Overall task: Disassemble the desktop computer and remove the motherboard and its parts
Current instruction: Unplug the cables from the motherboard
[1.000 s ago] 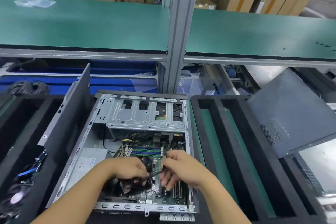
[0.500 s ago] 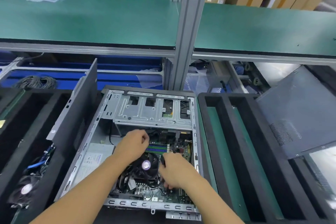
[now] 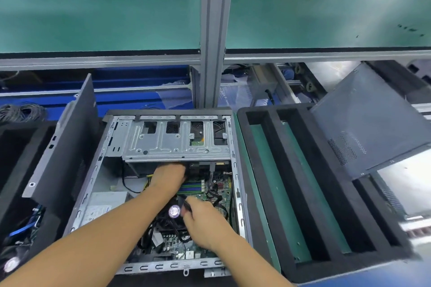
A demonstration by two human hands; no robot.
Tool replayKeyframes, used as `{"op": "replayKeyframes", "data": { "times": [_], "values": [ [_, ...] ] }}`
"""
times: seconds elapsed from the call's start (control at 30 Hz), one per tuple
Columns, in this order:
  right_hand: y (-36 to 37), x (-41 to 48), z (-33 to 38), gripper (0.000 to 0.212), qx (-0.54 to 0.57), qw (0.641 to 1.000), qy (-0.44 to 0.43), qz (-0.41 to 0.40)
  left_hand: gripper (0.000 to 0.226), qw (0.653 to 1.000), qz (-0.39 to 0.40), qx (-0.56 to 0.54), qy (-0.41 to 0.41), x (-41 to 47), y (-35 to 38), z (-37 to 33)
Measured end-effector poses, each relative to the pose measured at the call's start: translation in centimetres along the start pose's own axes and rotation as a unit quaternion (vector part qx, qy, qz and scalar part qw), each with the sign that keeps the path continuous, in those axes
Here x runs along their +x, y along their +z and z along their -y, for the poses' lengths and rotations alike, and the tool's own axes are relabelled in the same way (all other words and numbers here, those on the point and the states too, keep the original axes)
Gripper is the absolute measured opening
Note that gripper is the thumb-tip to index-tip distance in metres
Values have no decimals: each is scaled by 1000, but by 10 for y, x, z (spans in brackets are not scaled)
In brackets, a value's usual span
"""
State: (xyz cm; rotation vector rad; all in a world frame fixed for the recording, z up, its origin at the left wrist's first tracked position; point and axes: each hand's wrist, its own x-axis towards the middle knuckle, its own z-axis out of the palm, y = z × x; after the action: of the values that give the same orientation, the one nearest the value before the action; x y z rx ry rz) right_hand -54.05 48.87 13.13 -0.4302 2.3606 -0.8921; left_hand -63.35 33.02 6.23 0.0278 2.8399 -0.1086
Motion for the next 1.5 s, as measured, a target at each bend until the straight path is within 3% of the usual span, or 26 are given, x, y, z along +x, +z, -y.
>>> {"op": "replayKeyframes", "data": {
  "times": [0.23,0.33,0.47,0.53,0.67,0.9,1.27,1.37,1.5],
  "values": [
    [4,11,-3,22,29,995,51,-74,20,998,-14,54,5,-2,-2,5],
    [6,14,-5,19,24,995,75,-63,10,998,-4,68,1,0,-6,1],
    [5,14,-4,20,29,995,83,-49,15,999,-23,-19,-28,5,-2,0],
    [5,12,-3,19,28,996,78,-41,5,997,-27,-62,-29,7,3,5],
    [5,11,-1,19,30,996,72,-32,32,997,35,-68,16,14,9,19],
    [5,13,-1,18,25,997,72,-31,31,993,20,-114,18,19,12,25],
    [4,15,-3,17,36,997,60,-32,35,998,27,-50,39,6,-7,22],
    [3,14,-2,18,34,997,54,-33,30,998,-4,-55,38,-4,-12,17],
    [4,14,-3,14,56,997,33,-46,24,989,-21,-134,54,-24,-22,18]
  ]
}}
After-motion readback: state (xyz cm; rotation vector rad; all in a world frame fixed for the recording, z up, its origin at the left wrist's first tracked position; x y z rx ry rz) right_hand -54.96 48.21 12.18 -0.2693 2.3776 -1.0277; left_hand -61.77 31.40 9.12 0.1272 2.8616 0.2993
